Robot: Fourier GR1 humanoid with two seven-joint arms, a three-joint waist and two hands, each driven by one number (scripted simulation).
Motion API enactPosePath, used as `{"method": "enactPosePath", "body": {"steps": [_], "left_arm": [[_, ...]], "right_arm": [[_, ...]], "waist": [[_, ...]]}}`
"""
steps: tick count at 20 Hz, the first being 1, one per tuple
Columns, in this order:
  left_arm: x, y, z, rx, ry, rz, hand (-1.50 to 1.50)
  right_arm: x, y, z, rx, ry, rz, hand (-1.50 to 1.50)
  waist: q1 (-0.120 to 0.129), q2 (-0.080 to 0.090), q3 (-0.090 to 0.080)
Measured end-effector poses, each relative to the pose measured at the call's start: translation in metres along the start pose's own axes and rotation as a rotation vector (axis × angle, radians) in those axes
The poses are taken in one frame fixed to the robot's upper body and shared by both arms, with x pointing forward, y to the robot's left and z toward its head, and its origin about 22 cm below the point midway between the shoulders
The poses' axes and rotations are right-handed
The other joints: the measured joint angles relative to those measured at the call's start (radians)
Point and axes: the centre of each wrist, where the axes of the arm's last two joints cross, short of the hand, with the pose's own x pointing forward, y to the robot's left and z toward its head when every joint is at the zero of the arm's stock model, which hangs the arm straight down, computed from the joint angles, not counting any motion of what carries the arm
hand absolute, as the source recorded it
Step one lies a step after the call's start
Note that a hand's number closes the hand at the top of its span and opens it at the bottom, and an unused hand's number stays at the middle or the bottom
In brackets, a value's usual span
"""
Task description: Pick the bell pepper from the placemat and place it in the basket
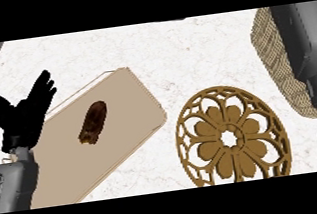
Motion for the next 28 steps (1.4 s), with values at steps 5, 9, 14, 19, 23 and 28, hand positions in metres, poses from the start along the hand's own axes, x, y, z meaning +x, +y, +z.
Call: {"method": "enactPosePath", "body": {"steps": [5, 9, 14, 19, 23, 28], "left_arm": [[0.000, 0.006, -0.001, 0.011, -0.001, 0.006, 0.00], [-0.003, 0.010, 0.002, 0.017, 0.003, 0.008, 0.00], [-0.004, 0.012, 0.002, 0.014, 0.006, 0.007, 0.00], [-0.007, 0.013, 0.004, 0.015, 0.013, 0.007, 0.00], [-0.005, 0.018, 0.003, 0.029, 0.016, 0.009, 0.00], [-0.010, 0.015, 0.005, 0.036, 0.029, 0.014, 0.00]], "right_arm": [[-0.023, 0.020, 0.000, 0.006, 0.011, -0.015, 1.50], [-0.047, 0.027, -0.021, -0.063, 0.084, -0.019, -1.50], [-0.065, 0.042, -0.013, -0.061, 0.113, -0.021, -1.50], [-0.064, 0.042, -0.014, -0.079, 0.106, -0.084, -1.50], [-0.064, 0.032, -0.025, -0.153, 0.139, -0.167, -1.50], [-0.071, 0.015, -0.033, -0.268, 0.207, -0.308, -1.50]], "waist": [[-0.008, -0.001, 0.001], [-0.016, -0.003, 0.000], [-0.018, -0.005, 0.001], [-0.020, -0.007, 0.001], [-0.031, -0.012, 0.000], [-0.047, -0.021, 0.000]]}}
